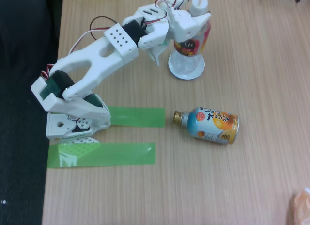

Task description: Pick up the plastic bottle and stand it up on the white place

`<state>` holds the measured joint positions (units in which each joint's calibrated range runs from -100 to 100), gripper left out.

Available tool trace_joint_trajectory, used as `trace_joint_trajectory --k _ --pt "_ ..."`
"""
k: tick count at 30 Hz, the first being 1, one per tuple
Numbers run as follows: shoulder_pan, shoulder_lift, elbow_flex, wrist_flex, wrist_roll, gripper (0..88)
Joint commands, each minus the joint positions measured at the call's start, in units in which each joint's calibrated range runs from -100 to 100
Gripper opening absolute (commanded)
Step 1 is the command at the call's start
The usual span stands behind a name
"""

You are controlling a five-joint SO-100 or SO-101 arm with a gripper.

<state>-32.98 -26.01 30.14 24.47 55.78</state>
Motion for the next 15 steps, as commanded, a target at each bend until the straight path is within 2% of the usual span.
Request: trace_joint_trajectory --k 1,15 --pt "0.24 -0.91 -0.58 -0.95 -0.18 32.1" --pt "0.24 -3.85 -0.58 -0.18 -0.23 34.0"
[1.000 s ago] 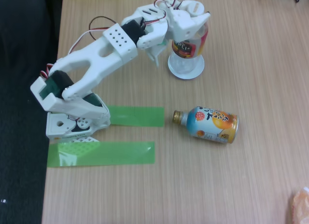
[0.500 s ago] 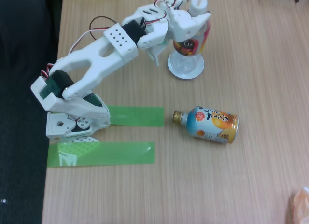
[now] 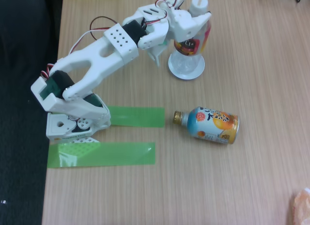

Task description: Pick up the plastic bottle and stand it up on the white place

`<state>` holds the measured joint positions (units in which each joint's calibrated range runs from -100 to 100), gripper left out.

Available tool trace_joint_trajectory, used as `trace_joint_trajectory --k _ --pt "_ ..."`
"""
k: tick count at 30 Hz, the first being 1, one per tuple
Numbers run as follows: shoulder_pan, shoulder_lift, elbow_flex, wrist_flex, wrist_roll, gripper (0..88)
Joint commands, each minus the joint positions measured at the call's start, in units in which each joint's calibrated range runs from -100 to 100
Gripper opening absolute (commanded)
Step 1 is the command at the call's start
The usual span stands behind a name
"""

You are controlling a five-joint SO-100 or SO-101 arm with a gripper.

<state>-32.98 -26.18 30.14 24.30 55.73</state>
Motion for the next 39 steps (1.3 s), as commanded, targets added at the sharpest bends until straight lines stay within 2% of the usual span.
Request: trace_joint_trajectory --k 1,9,14,19,25,30,39 --pt "0.24 -4.69 -0.13 -0.01 -0.18 34.0" --pt "0.39 -12.75 1.14 4.11 -0.18 33.5" --pt "0.39 -26.36 1.23 8.15 -0.18 33.4" --pt "7.73 -41.23 4.58 7.12 -1.6 33.4" --pt "22.84 -48.54 18.43 -9.88 -10.89 33.3" --pt "31.13 -46.77 26.49 -27.99 -19.55 33.3" --pt "38.61 -37.79 28.76 -50.99 -45.68 33.3"
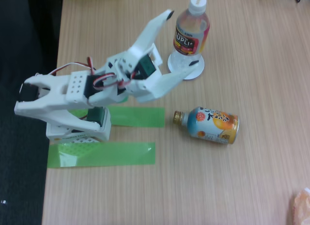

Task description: Pick up the plastic bottle and stand it up on the white place

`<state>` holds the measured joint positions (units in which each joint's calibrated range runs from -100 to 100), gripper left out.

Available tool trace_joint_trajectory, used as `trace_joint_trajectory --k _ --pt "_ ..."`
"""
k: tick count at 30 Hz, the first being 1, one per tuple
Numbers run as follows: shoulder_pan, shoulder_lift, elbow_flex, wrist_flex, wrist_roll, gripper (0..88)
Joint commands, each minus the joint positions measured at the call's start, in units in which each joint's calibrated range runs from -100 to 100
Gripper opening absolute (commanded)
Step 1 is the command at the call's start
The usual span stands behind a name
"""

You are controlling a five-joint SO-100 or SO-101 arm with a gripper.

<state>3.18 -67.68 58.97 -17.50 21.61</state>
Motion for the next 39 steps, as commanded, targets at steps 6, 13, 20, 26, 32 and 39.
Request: trace_joint_trajectory --k 6,13,20,26,32,39 --pt "7.12 9.51 -0.07 -18.72 -22.47 33.9" --pt "9.42 8.67 4.54 -35.63 -28.72 34.0" --pt "10.75 4.38 16.4 -60.7 -31.5 33.4" --pt "10.75 -1.41 25.46 -72.03 -31.66 33.3" --pt "10.82 -10.57 31.89 -77.86 -31.29 33.2" --pt "10.82 -24.85 35.96 -77.0 -31.24 25.8"
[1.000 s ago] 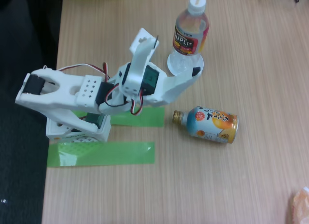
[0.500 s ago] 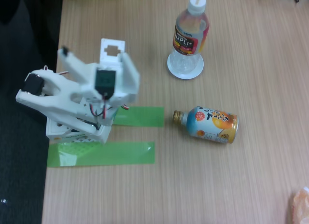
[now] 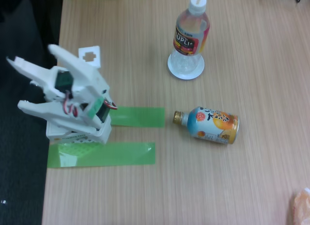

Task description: Pick up the plastic bottle and stand it up on the white place

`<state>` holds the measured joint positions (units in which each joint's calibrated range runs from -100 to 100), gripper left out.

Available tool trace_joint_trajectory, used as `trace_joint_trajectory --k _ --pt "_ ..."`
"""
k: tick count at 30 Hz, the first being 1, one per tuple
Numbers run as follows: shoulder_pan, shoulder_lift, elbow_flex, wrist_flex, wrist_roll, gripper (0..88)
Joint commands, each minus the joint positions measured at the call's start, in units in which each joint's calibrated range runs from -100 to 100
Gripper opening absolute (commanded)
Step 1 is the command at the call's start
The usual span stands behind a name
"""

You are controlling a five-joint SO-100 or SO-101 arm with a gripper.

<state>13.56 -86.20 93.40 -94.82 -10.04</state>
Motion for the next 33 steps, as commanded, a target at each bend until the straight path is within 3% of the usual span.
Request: trace_joint_trajectory --k 1,5,8,33 --pt "0.51 -8.34 2.43 0.31 0.41 22.2" --pt "0.51 -13.55 4.33 -0.46 0.46 8.7" --pt "0.51 -13.13 4.51 -0.46 0.46 4.8" --pt "0.37 -12.88 5.96 -0.55 0.41 4.6"
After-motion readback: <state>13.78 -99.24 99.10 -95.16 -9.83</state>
